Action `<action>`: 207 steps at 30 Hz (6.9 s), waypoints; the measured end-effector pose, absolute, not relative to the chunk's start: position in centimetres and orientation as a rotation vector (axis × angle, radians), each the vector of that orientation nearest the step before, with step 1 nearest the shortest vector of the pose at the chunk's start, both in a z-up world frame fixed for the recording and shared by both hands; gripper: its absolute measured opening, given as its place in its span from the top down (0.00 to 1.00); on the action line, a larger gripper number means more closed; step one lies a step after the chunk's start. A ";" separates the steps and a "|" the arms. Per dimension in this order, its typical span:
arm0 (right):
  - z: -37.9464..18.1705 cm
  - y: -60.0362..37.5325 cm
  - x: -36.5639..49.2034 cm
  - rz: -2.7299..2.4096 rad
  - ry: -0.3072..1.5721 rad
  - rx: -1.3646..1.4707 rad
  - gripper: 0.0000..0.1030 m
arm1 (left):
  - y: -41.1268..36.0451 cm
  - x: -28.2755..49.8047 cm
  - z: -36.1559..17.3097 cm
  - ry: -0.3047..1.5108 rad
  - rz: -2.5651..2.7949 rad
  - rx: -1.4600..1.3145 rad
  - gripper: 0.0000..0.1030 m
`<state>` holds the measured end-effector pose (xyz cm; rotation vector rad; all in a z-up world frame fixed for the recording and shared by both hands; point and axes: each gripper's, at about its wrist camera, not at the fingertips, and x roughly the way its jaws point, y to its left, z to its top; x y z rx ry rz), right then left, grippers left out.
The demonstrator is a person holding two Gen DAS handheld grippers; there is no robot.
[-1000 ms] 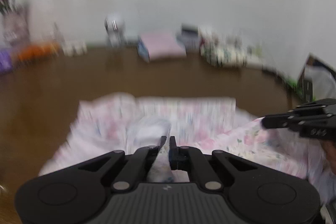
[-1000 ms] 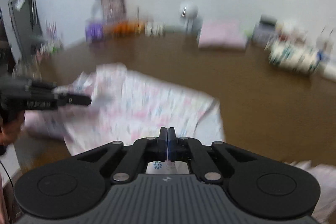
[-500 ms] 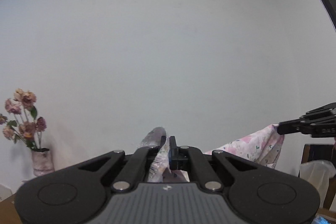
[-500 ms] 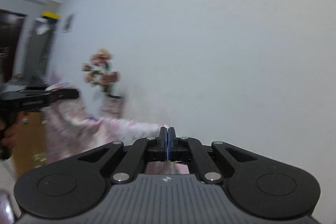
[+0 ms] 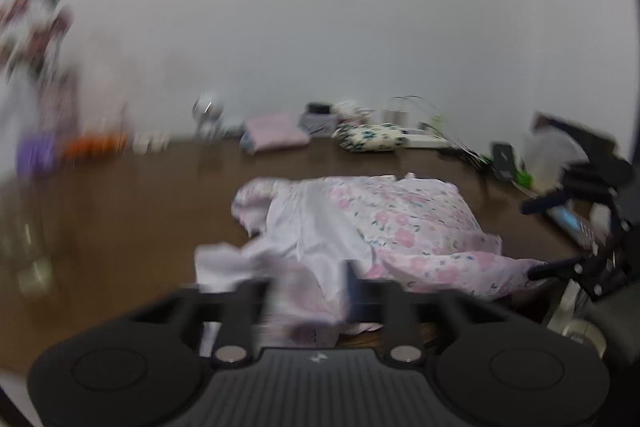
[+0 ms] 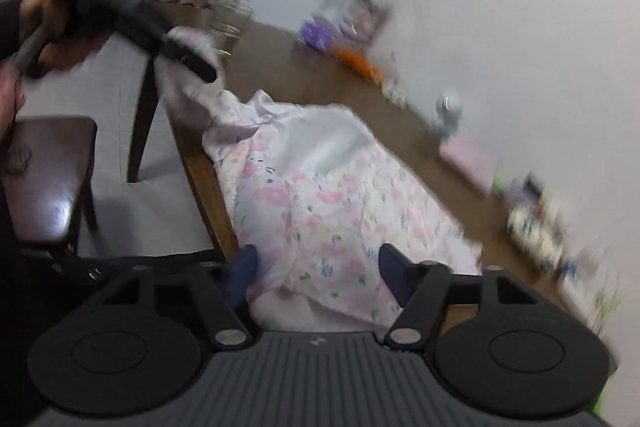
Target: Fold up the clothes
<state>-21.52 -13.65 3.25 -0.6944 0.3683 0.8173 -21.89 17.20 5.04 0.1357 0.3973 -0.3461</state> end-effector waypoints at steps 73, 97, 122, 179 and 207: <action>28.7 -17.3 0.1 0.703 0.072 -0.847 1.00 | 6.8 -3.2 27.5 -0.070 -0.308 0.850 0.96; 7.6 -15.9 -11.0 1.031 0.495 -0.460 0.42 | 17.7 -13.5 7.3 0.470 -0.478 0.221 0.32; 1.9 -13.4 -2.1 0.264 0.617 -0.162 0.45 | 18.2 -6.4 -0.8 0.646 0.007 0.263 0.44; -0.4 -10.5 -14.7 0.755 0.565 -0.227 0.92 | 21.3 -14.6 -3.4 0.544 -0.542 0.169 0.96; -0.6 -13.3 -14.4 0.835 0.567 -0.169 1.00 | 22.8 -16.2 -2.8 0.514 -0.563 0.161 0.96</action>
